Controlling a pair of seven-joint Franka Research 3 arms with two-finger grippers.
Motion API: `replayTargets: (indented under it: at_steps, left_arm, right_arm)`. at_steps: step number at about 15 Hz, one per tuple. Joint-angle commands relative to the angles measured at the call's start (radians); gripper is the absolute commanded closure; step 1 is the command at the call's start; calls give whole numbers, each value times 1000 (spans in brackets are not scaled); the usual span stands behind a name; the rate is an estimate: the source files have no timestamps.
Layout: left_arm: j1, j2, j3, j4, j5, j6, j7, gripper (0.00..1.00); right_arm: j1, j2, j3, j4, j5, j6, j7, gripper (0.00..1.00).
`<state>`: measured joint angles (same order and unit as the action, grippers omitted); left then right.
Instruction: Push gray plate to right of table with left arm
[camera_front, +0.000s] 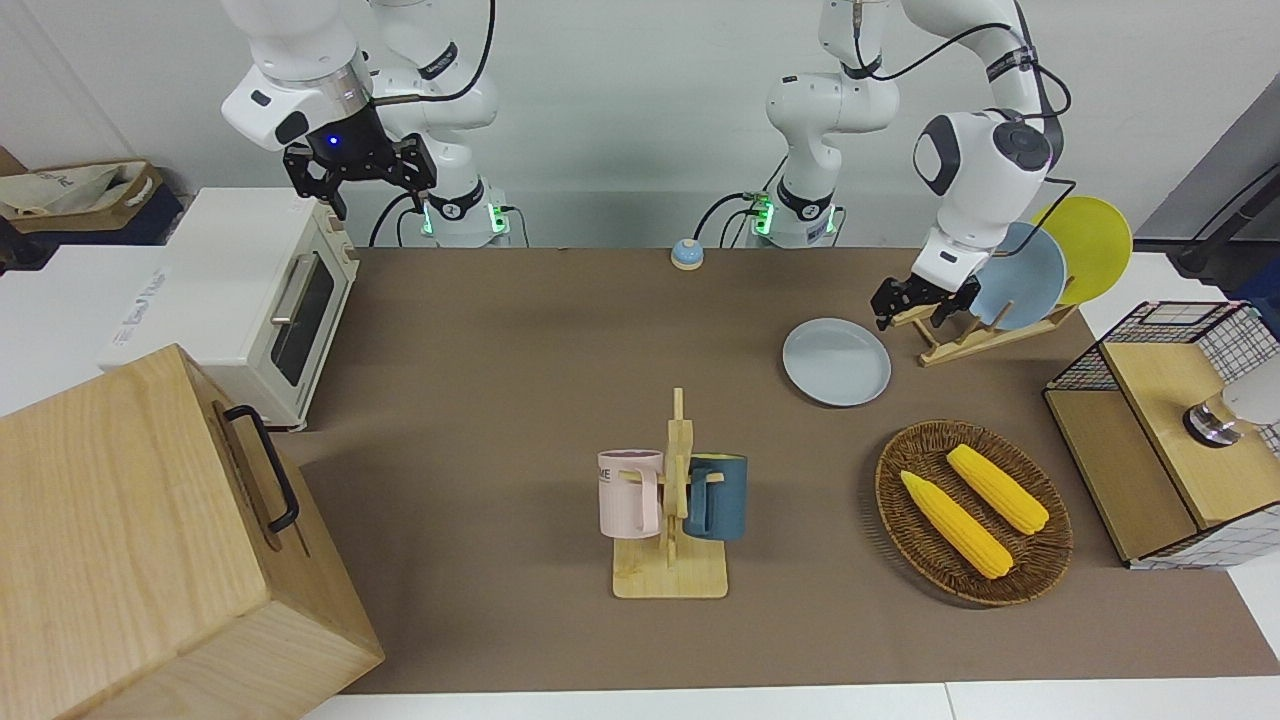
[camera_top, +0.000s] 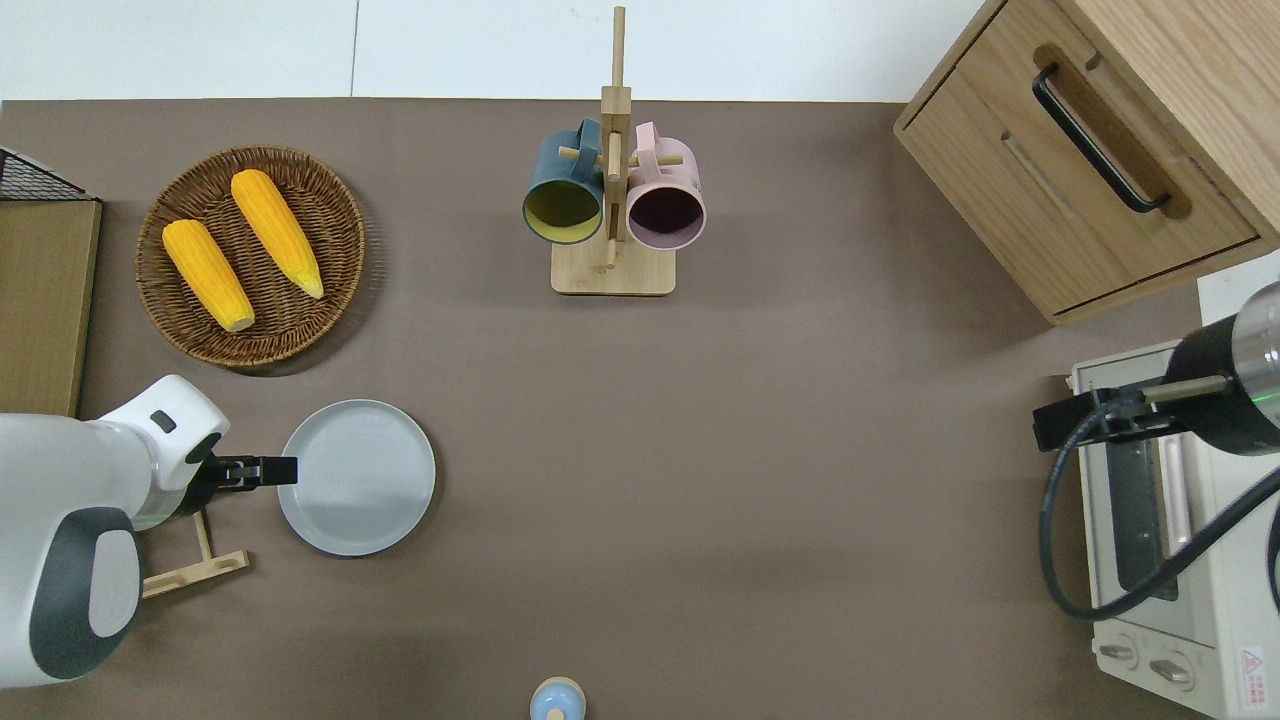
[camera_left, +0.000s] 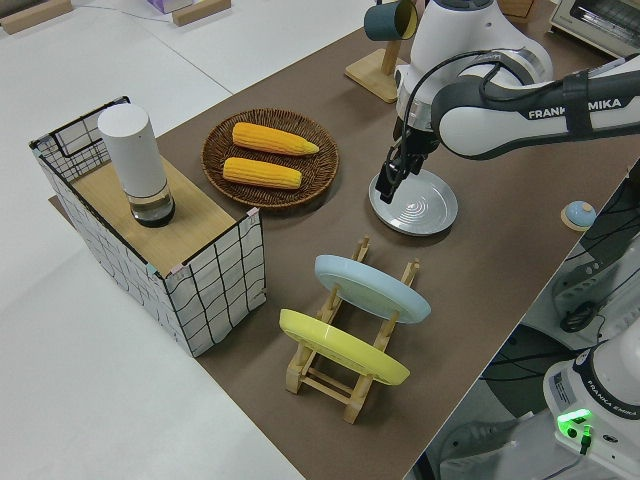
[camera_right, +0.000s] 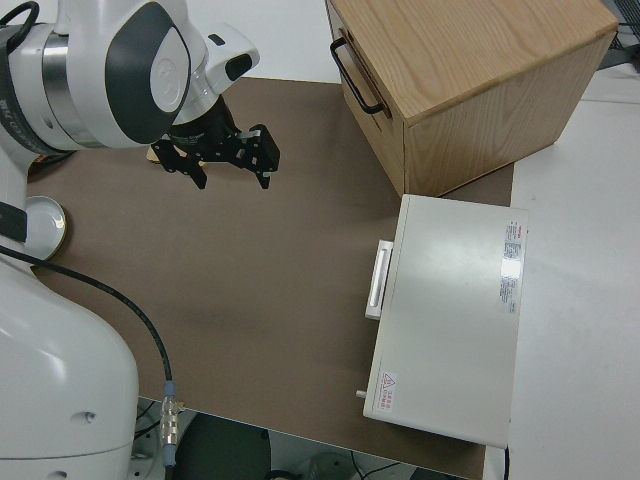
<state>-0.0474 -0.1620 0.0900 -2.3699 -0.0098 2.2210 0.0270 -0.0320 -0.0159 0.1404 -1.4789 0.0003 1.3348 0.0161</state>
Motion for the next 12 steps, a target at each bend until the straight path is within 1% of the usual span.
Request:
replayTargets:
  at_steps: [1,4,6,9,12]
  left_arm:
    - [3,-21,-1,-97,2,106,17,5]
    - [3,-8,-1,-158,2,196,19,2]
    - [4,2,-1,-175,4,218,20,2]
    - [7,35,-1,-198,2,281,34,5]
    - [9,55,-1,-201,2,301,36,5]
  right_arm:
    - [-20,-2,16,9,4,-16,12,17]
    - [-19,-2,16,9,4,-16,12,17]
    - [-19,-2,16,9,4,-16,12,17]
    - [-20,-2,16,9,4,-16,13,17]
    - [-20,-2,16,9,4,-16,13,17]
